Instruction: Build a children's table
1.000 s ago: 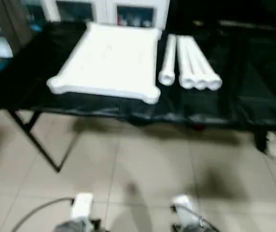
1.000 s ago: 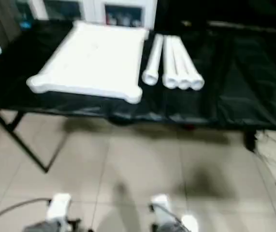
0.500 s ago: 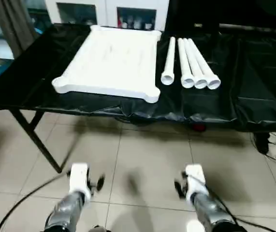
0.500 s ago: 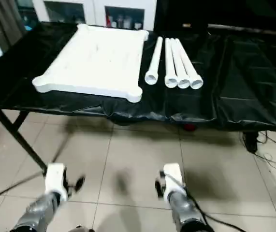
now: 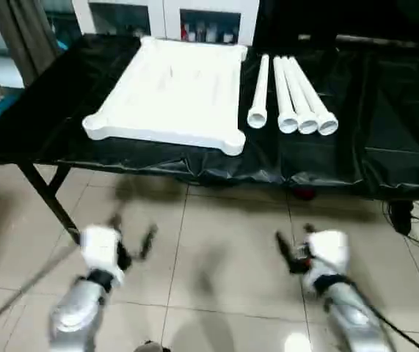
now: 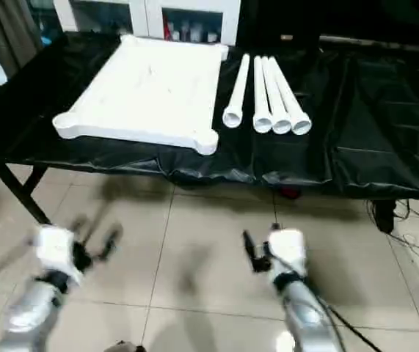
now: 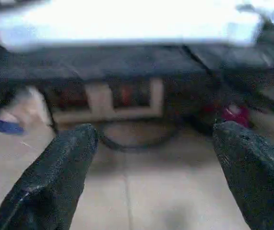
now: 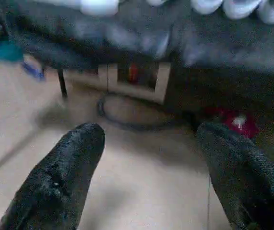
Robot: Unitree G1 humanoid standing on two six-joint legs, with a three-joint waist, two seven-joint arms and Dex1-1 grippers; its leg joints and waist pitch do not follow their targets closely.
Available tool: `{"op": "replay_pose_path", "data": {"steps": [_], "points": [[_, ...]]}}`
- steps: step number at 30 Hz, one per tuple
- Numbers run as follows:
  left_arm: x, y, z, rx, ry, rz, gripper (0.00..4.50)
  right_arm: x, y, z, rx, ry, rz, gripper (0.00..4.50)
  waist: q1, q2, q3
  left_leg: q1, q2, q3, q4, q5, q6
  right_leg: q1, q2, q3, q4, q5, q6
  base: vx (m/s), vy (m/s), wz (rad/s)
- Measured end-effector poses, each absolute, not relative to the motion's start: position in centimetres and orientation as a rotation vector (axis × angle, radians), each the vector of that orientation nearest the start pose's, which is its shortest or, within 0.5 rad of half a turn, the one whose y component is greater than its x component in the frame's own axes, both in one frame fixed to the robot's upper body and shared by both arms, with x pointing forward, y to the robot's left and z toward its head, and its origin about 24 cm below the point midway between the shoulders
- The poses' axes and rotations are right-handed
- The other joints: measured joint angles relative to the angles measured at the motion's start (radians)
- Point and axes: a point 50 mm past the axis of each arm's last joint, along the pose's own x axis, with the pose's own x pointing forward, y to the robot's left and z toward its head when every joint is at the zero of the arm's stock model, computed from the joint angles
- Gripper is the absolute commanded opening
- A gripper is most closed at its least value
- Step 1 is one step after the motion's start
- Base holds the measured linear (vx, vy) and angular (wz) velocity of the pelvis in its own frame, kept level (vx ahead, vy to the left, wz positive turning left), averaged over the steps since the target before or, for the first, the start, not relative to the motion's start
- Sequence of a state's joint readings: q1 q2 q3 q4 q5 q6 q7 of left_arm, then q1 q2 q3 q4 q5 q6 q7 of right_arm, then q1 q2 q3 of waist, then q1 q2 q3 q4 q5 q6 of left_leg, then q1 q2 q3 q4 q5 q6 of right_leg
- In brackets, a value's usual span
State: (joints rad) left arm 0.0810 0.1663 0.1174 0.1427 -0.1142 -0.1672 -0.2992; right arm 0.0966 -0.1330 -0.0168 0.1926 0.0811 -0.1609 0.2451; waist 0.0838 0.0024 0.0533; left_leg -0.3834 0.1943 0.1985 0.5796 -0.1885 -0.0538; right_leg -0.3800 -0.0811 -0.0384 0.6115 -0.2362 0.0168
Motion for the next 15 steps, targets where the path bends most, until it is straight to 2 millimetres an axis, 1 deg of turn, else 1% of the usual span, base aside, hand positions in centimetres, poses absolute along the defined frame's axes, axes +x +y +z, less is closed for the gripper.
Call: {"op": "replay_pose_path", "data": {"steps": [2,5,6,7,10,13,15], "points": [[23.3,20.7,3.2,0.065,0.002,-0.113,4.34,22.4,-18.1,1.0,-0.033,0.053,0.173,3.56,0.0,0.005,-0.001,0.0,0.0,0.0,0.0,0.0,0.0,0.0,0.0,0.001,0.0,0.002,0.002,0.0,0.0,0.0],[23.6,20.6,5.2,0.087,-0.039,-0.081,4.34,22.6,-18.6,2.7,-0.059,-0.029,0.166,3.56,0.003,0.012,-0.002,0.0,0.0,0.0,0.0,0.0,-0.001,0.0,0.0,0.001,0.0,0.003,0.004,0.0,0.0,0.0],[23.7,20.5,5.7,0.096,-0.05,-0.075,4.34,22.8,-18.9,3.0,-0.063,-0.038,0.149,3.56,0.003,0.014,-0.002,0.0,0.0,-0.001,0.0,0.001,-0.001,0.0,0.0,0.001,0.0,0.003,0.004,0.0,0.0,0.0],[23.8,20.5,6.1,0.105,-0.062,-0.071,4.34,22.9,-19.2,3.1,-0.063,-0.038,0.128,3.56,0.003,0.018,-0.003,0.0,0.0,-0.002,0.001,0.001,-0.002,0.0,0.001,0.001,0.0,0.003,0.004,0.0,0.0,0.0],[24.1,20.1,7.3,0.114,-0.085,-0.079,4.34,23.5,-19.9,3.4,-0.009,-0.011,0.096,3.56,0.003,0.028,-0.008,-0.001,-0.001,-0.002,0.002,0.001,-0.002,0.0,0.001,0.001,0.0,0.004,0.005,0.0,0.0,0.0],[25.2,19.6,8.5,0.146,-0.111,-0.107,4.34,24.7,-19.0,4.1,0.078,-0.003,0.11,3.56,0.002,0.028,-0.009,-0.001,0.0,-0.005,0.002,0.002,-0.003,-0.001,0.004,0.001,0.001,0.004,0.005,0.0,0.0,0.0],[25.9,19.0,9.1,0.153,-0.129,-0.128,4.34,25.3,-18.4,4.5,0.083,-0.011,0.134,3.56,0.002,0.02,-0.01,-0.001,0.0,-0.005,0.002,0.002,-0.003,-0.002,0.004,0.001,0.002,0.004,0.005,0.0,0.0,0.0]]}}
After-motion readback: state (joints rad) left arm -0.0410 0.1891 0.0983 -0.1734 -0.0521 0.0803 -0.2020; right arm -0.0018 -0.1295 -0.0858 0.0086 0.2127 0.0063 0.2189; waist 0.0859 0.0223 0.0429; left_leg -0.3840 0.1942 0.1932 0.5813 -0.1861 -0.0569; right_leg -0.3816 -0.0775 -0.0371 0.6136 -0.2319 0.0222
